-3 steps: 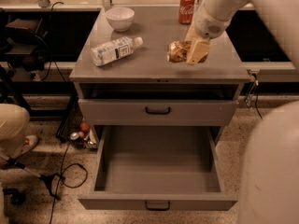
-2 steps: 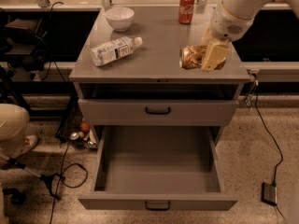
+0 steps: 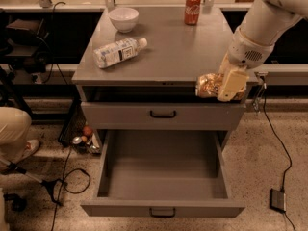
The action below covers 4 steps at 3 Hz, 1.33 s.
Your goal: Place orange can into middle drawer
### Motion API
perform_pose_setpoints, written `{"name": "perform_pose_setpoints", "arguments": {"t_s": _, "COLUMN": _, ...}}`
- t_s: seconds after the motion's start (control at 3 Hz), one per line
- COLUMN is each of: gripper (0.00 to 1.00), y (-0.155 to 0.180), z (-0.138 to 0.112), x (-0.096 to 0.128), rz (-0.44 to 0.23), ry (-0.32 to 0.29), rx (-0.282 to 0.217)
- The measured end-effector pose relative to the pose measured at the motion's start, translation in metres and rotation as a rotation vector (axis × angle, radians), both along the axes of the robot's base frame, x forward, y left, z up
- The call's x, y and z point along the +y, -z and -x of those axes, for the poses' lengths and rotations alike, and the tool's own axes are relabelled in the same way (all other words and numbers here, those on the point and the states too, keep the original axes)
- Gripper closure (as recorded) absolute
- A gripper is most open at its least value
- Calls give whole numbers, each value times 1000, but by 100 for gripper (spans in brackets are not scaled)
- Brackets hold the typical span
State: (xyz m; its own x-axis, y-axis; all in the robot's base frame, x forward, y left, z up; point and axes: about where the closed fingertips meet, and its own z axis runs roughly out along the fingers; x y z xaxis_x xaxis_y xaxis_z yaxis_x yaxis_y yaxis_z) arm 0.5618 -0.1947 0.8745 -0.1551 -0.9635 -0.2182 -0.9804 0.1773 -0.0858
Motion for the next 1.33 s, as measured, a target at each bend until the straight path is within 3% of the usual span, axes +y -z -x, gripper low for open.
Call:
{"name": "perform_pose_setpoints", "arguments": {"t_s": 0.33, "gripper": 100, "y": 9, "z": 2, "x": -4, "rz": 12, "ry": 26, "rx": 15}}
{"name": "perform_pose_setpoints", "arguments": {"t_s": 0.67, "gripper": 100, "y": 53, "z": 17, "x": -1, "rz": -14, "ry": 77, "rx": 91}}
{"name": "perform_pose_setpoints", "arguments": {"t_s": 1.0, "gripper": 100, "y": 130, "z": 44, "x": 13, "rz": -68, "ry": 105, "rx": 204}}
{"name": "perform_pose_setpoints", "arguments": {"t_s": 1.33, "gripper": 100, "y": 192, "z": 61, "x": 32, "rz": -162, "ry": 138, "rx": 256}}
